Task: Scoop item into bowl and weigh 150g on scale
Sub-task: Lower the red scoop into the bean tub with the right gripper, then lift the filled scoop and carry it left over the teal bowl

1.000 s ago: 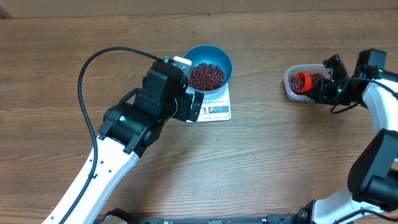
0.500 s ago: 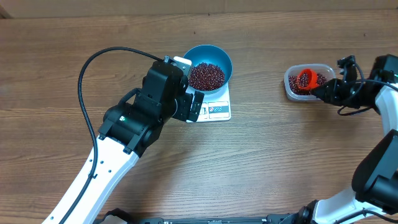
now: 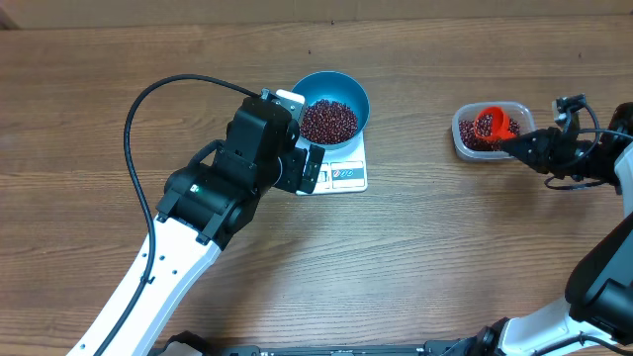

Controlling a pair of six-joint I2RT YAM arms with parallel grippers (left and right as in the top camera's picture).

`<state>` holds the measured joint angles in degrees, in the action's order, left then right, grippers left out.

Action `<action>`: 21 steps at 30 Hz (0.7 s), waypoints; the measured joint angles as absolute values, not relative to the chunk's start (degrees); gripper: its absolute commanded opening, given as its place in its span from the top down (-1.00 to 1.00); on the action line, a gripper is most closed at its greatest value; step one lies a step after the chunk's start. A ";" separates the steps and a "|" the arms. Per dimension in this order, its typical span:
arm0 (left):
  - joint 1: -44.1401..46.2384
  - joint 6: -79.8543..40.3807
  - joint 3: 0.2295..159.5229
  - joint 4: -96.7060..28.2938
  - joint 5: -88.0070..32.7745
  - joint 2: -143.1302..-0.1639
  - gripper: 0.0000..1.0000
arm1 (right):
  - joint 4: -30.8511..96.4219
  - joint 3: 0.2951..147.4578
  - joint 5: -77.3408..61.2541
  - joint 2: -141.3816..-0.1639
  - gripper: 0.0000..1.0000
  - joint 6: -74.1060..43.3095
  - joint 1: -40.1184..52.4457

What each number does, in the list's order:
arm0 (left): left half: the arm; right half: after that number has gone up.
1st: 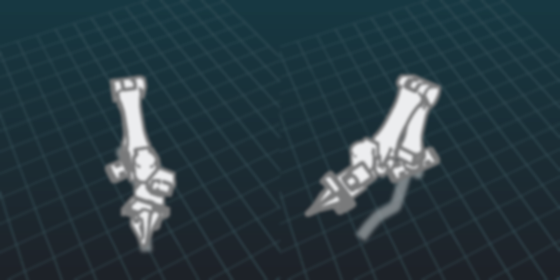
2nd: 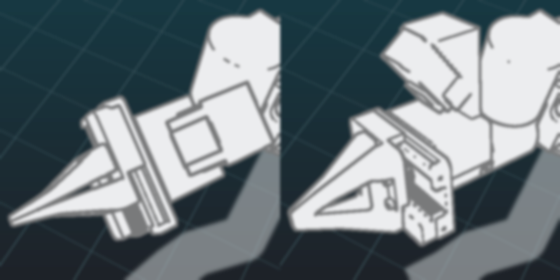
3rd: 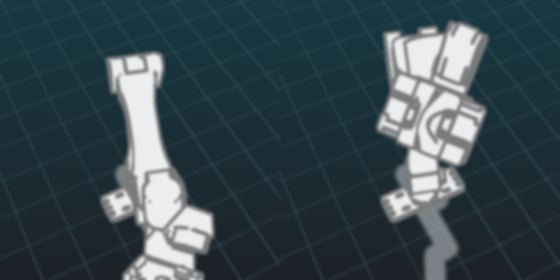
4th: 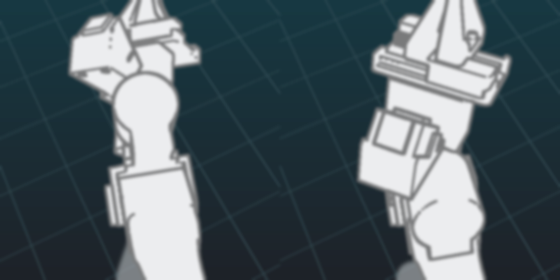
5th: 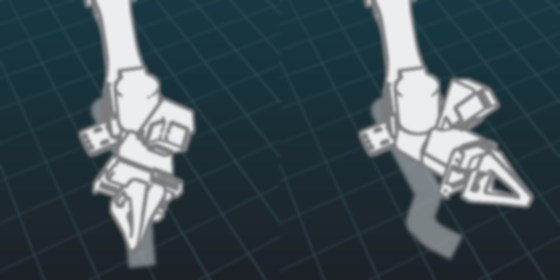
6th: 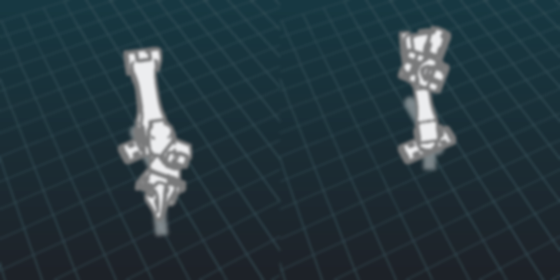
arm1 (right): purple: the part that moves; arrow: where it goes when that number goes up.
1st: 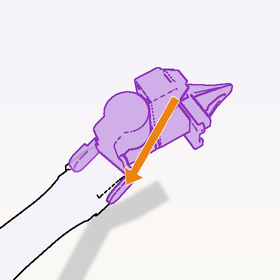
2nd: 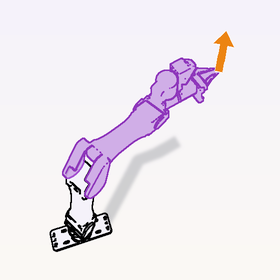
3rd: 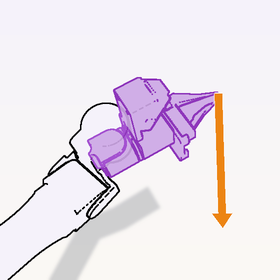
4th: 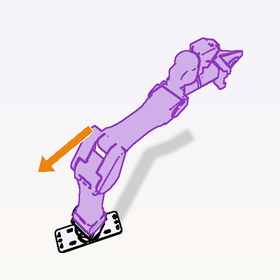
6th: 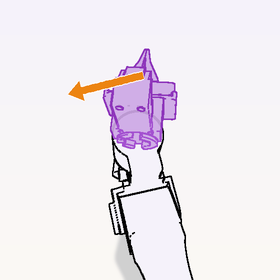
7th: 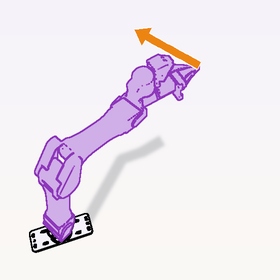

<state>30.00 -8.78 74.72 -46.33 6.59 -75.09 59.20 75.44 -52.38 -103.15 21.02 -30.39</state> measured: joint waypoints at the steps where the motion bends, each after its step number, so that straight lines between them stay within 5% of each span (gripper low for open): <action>1: 30.00 -8.78 74.72 -46.30 6.59 -75.09 -0.99 | 59.83 75.44 -54.04 -103.15 0.92 20.95 -30.39; 10: 30.00 -8.78 74.72 -46.33 6.59 -75.09 -0.99 | 61.47 75.44 -69.30 -103.15 0.92 20.93 -29.28; 21: 30.00 -8.78 74.72 -46.33 6.59 -75.09 -0.99 | 57.52 75.44 -74.78 -103.15 0.93 19.66 -17.21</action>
<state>30.00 -8.78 74.72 -46.33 6.59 -75.09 57.52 75.44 -74.78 -103.15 19.66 -17.21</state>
